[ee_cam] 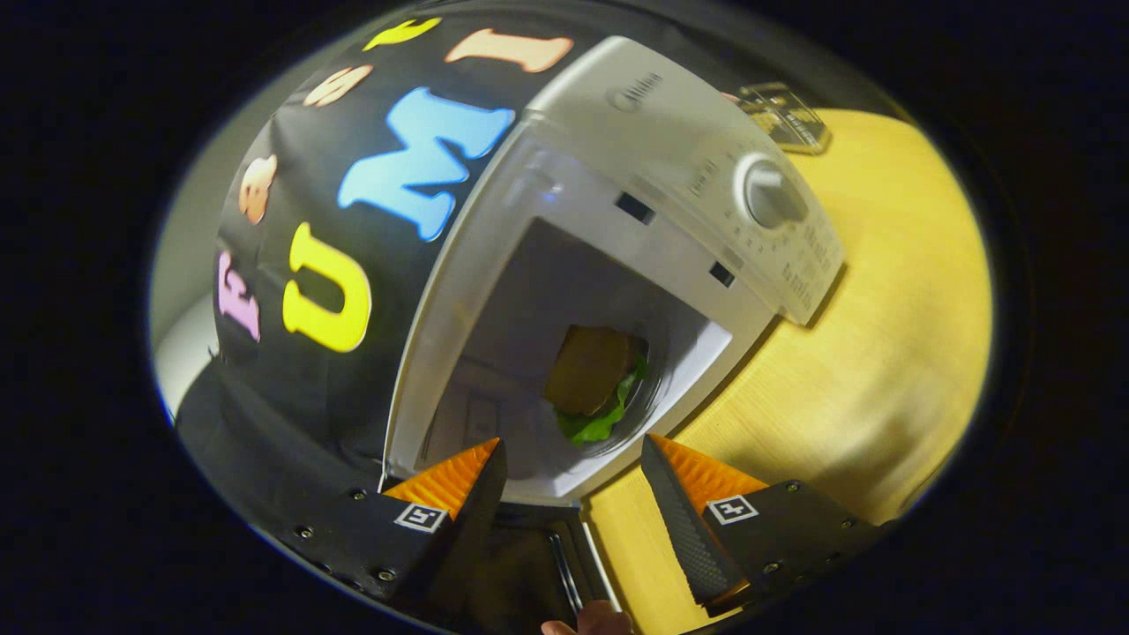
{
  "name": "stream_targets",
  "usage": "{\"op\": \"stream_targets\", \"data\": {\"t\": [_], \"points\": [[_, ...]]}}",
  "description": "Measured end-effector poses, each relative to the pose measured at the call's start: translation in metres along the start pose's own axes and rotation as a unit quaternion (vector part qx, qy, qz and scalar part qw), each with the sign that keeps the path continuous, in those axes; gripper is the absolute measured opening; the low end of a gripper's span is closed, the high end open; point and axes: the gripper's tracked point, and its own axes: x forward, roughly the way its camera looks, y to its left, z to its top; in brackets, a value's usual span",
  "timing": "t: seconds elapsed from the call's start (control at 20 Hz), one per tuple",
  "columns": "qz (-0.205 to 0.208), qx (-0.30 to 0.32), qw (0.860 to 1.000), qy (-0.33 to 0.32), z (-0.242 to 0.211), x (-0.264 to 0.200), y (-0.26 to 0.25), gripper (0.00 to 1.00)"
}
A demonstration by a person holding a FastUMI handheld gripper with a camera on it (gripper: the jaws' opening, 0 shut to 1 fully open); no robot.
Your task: Open the microwave, put the food inside, and close the microwave door.
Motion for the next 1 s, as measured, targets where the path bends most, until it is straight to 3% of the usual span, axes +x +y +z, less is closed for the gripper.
{"op": "stream_targets", "data": {"t": [0.15, 0.3, 0.4, 0.5, 0.55, 0.65, 0.85, 1.0], "points": [[-0.012, -0.147, 0.989, -0.015, 0.010, -0.044, 0.013, 0.92], [-0.022, -0.285, 0.958, -0.040, 0.017, -0.084, 0.030, 0.91], [-0.028, -0.338, 0.939, -0.053, 0.009, -0.113, 0.042, 0.85], [-0.044, -0.386, 0.918, -0.083, 0.010, -0.145, 0.049, 0.59], [-0.072, -0.404, 0.907, -0.095, 0.010, -0.159, 0.042, 0.41], [-0.023, -0.410, 0.907, -0.090, -0.014, -0.180, 0.066, 0.07], [0.015, -0.438, 0.891, -0.119, -0.048, -0.215, 0.102, 0.00], [0.079, -0.443, 0.887, -0.104, -0.104, -0.229, 0.145, 0.00]]}}
